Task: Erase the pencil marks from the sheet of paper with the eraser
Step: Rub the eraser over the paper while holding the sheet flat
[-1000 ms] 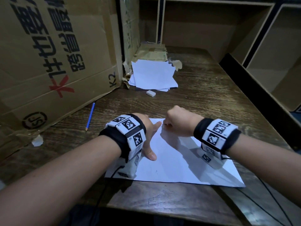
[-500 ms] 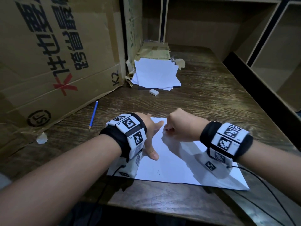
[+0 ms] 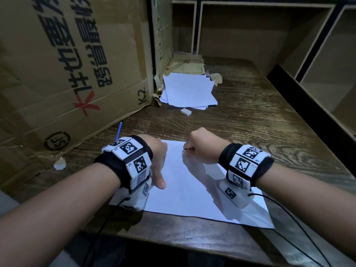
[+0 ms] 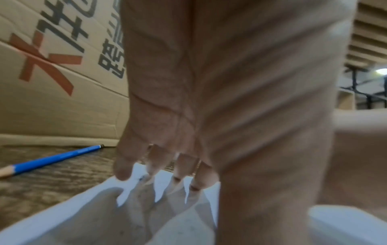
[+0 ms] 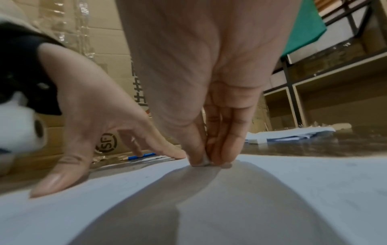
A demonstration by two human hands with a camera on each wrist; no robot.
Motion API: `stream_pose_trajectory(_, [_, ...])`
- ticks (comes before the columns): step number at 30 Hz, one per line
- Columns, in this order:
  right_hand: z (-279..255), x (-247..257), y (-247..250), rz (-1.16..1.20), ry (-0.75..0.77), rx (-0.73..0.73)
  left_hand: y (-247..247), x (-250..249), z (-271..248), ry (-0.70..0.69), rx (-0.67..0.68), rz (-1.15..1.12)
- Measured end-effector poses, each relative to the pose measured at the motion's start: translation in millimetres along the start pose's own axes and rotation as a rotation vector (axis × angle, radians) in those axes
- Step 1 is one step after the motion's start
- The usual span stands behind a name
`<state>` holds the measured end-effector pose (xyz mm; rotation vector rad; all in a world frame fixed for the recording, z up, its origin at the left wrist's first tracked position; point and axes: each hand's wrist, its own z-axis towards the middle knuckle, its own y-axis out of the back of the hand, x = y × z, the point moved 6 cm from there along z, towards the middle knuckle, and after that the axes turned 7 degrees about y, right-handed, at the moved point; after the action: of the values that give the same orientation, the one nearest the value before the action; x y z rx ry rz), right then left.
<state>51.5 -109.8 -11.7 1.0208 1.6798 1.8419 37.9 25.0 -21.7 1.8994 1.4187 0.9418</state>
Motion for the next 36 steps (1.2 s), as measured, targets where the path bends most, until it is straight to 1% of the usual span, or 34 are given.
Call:
stream_pose_trajectory(1, [0.2, 0.7, -0.6, -0.028, -0.005, 0.005, 2.2, -2.2, 0.6, -0.031, -0.033, -0.026])
stream_pose_trajectory(3, [0.3, -0.4, -2.7, -0.053, -0.016, 0.009, 3.9, -7.0, 3.1, -0.09, -0.141, -0.095])
stream_pose_trajectory(5, [0.1, 2.9, -1.6, -0.068, -0.009, 0.01, -2.7, -9.9, 7.2, -0.111, -0.178, -0.144])
stream_pose_trajectory(8, [-3.0, 11.2, -3.4, -0.085, 0.036, 0.023, -10.3, -12.7, 12.2, -0.144, -0.16, -0.137])
stream_pose_trajectory(11, [-15.0, 27.5, -9.2, -0.107, 0.148, 0.07, -7.0, -15.3, 6.5, -0.164, -0.158, -0.092])
stream_pose_trajectory(13, [-15.9, 26.6, -9.2, -0.104, 0.192, 0.099, -3.3, -18.5, 2.1, -0.159, -0.157, -0.044])
stream_pose_trajectory(16, [-1.5, 2.0, 2.1, -0.069, 0.091, 0.02, -0.5, -22.6, 0.3, -0.149, -0.154, -0.041])
stream_pose_trajectory(18, [4.3, -1.0, 4.4, -0.077, 0.054, -0.013, -0.1, -21.5, 0.4, -0.144, -0.165, -0.047])
stream_pose_trajectory(19, [3.0, 3.9, 2.1, -0.088, 0.069, -0.005, -0.3, -20.4, -0.6, -0.141, -0.168, -0.054])
stream_pose_trajectory(22, [-12.4, 26.0, -6.3, -0.073, 0.155, 0.081, -2.1, -19.7, 3.4, -0.137, -0.164, -0.069])
stream_pose_trajectory(23, [-14.8, 26.6, -8.0, -0.073, 0.174, 0.101, -2.4, -20.5, 4.1, -0.14, -0.158, -0.057])
stream_pose_trajectory(25, [-9.4, 15.9, -3.4, -0.086, 0.142, 0.086, -2.3, -21.7, 4.2, -0.138, -0.137, -0.03])
stream_pose_trajectory(26, [-4.0, 7.9, 0.3, -0.085, 0.091, 0.061, -2.5, -21.7, 5.7, -0.133, -0.125, -0.03])
stream_pose_trajectory(28, [2.8, 1.4, 3.1, -0.082, 0.036, 0.013, -2.3, -20.5, 6.1, -0.114, -0.108, -0.052])
stream_pose_trajectory(30, [-2.3, 15.1, 0.5, -0.084, 0.052, 0.032, -3.4, -18.0, 11.6, -0.105, -0.109, -0.085])
stream_pose_trajectory(33, [-18.4, 35.3, -7.9, -0.063, 0.145, 0.175, -7.7, -19.2, 17.7, -0.126, -0.088, -0.066])
stream_pose_trajectory(34, [-19.4, 33.5, -7.0, -0.072, 0.15, 0.193, -8.2, -19.4, 18.8, -0.129, -0.084, -0.056])
stream_pose_trajectory(36, [-10.6, 18.4, 1.2, -0.086, 0.105, 0.126, -7.3, -18.7, 17.6, -0.118, -0.087, -0.057])
